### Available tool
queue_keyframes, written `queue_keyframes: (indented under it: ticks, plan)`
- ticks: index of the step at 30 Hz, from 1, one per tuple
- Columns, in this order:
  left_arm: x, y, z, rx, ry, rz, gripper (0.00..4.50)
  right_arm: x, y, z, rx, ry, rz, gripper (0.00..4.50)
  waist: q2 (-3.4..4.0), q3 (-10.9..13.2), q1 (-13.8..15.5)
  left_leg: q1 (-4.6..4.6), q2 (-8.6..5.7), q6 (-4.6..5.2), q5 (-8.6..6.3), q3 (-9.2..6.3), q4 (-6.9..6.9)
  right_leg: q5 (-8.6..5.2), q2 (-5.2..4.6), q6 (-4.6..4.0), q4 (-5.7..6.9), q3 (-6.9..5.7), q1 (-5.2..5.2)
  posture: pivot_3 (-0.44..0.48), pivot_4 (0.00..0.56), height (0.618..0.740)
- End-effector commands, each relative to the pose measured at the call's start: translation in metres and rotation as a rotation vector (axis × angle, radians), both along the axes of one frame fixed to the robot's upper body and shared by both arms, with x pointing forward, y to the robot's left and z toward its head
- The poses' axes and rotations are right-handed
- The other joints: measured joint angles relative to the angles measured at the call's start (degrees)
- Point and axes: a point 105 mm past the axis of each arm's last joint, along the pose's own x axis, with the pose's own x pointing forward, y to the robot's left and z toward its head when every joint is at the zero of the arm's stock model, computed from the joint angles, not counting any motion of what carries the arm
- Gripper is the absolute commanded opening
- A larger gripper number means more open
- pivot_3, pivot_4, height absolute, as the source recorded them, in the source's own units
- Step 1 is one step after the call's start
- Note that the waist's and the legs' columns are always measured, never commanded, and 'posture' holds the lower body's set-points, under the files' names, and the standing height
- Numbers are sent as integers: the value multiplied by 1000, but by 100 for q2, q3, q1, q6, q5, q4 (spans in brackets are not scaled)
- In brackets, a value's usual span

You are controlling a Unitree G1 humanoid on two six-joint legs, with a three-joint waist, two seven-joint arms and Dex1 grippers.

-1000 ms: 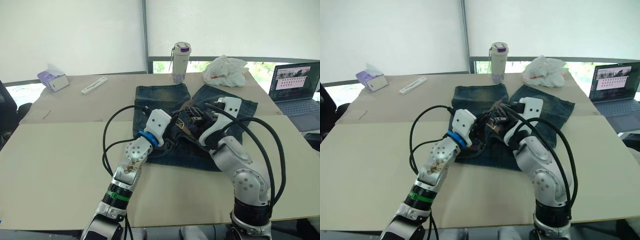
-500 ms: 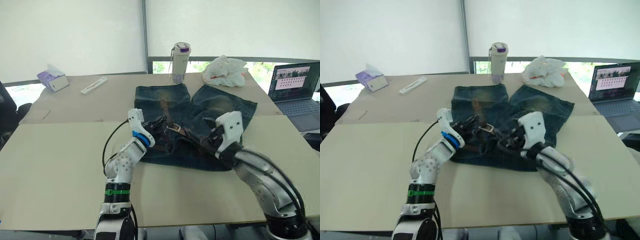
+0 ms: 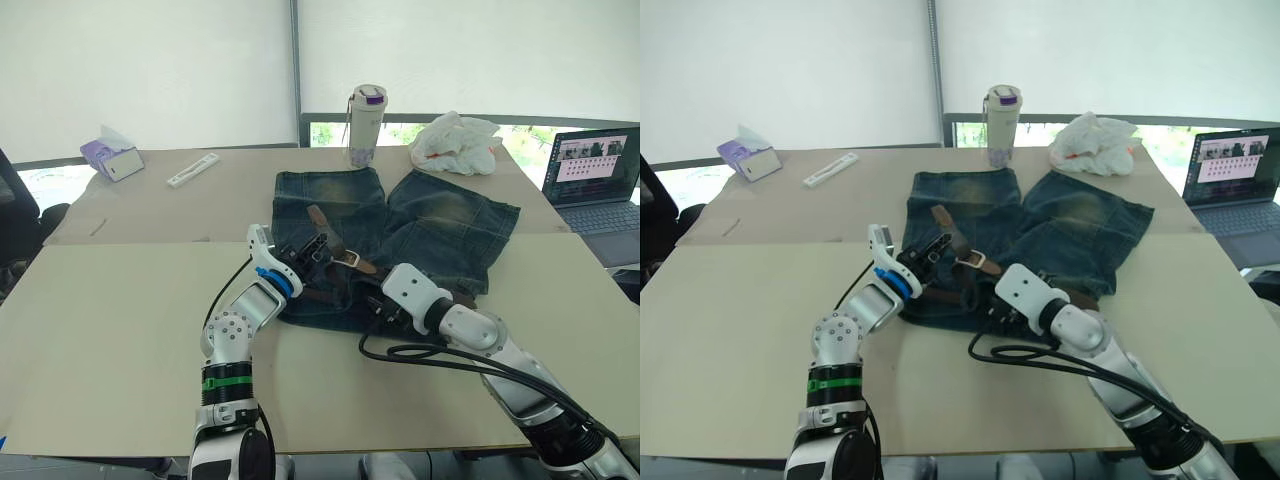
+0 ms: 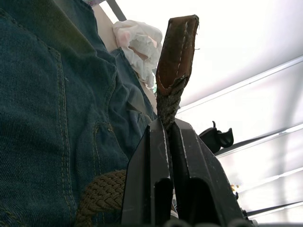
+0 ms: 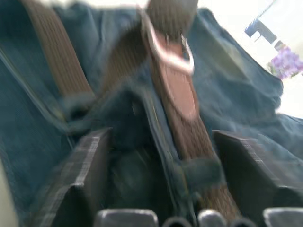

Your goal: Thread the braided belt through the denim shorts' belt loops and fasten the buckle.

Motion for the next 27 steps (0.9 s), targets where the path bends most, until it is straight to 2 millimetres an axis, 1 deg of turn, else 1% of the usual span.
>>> queue_keyframes:
  ticks: [1, 2, 3, 6, 7, 9, 11, 13, 15, 18, 20, 23, 27]
  plan:
    - [-2, -2, 20, -14, -66, -10, 0, 1, 3, 13, -25, -75, 35, 1894, 0, 0, -3, 1, 0, 0, 0, 0, 0, 0, 0, 0, 0, 0, 0, 0, 150, 740]
    - [-3, -2, 20, -12, -66, -9, 0, 1, 4, 14, -7, -79, 34, 1611, 0, 0, -5, 1, 0, 0, 0, 1, 0, 0, 1, 0, 0, 1, 0, 0, 150, 740]
    - [-3, -2, 20, -12, -66, -9, 0, 1, 5, 16, 8, -83, 33, 1234, -1, -1, -7, 1, 0, 0, 0, 0, -1, 0, 1, 0, 0, 1, 0, 0, 150, 740]
    - [-1, 1, 21, -22, -58, 12, 0, 0, 4, 14, -8, -83, 33, 149, -1, -1, -2, 2, 0, 0, 0, -1, -1, 0, 1, 0, 1, 2, 0, 0, 150, 740]
    - [-1, 1, 21, -25, -55, 17, 0, -1, 3, 14, -11, -83, 31, 15, -1, -1, 2, 2, 0, 0, 0, -1, 0, 0, 1, -1, 0, 2, 1, 0, 150, 740]
    - [3, 11, 25, -55, -51, 56, 0, -2, -6, 9, -30, -79, 5, 15, -2, -1, 13, 1, 0, 0, 0, -1, 0, 0, 0, -1, 0, 2, 1, 0, 150, 740]
    - [11, 32, 36, -119, -65, 120, 0, -5, -16, 1, -64, -68, -12, 15, -3, -1, 27, 0, 0, 0, 0, -2, 0, 0, -1, -1, -1, 1, 1, 0, 150, 740]
    - [16, 50, 48, -177, -97, 156, 0, -9, -21, -4, -81, -53, -11, 15, -4, -1, 23, 0, -1, 0, 0, 0, 1, 0, -1, -1, -1, 1, 1, 0, 150, 740]
    - [18, 61, 58, -208, -130, 174, 0, -12, -23, -6, -88, -46, -4, 15, -3, -2, 0, 3, 0, 0, 0, 2, -1, 0, 1, -1, 1, 2, 1, 0, 150, 740]
    - [24, 86, 72, -264, -173, 231, 0, -15, -23, -12, -95, -24, 13, 15, -5, -2, 20, 7, 0, 0, 0, 2, -1, 0, 2, -1, 1, 1, 3, 0, 150, 740]
    - [26, 100, 78, -270, -199, 257, 0, -17, -23, -17, -106, -8, 25, 15, -10, -1, 23, 7, -1, 0, 0, 2, 0, 0, 1, 0, 0, 0, 6, 0, 150, 740]
    - [27, 106, 78, -237, -213, 249, 0, -19, -19, -20, -102, 2, 57, 15, -17, -1, 21, 7, -1, 0, 0, 1, -1, 0, 1, -1, 0, -1, 5, 0, 150, 740]
    - [22, 98, 69, -202, -203, 202, 0, -22, -11, -18, -77, -4, 106, 15, -23, -2, 25, 8, 0, -1, 0, -4, 0, 1, 0, -1, 1, -1, 5, 0, 150, 740]
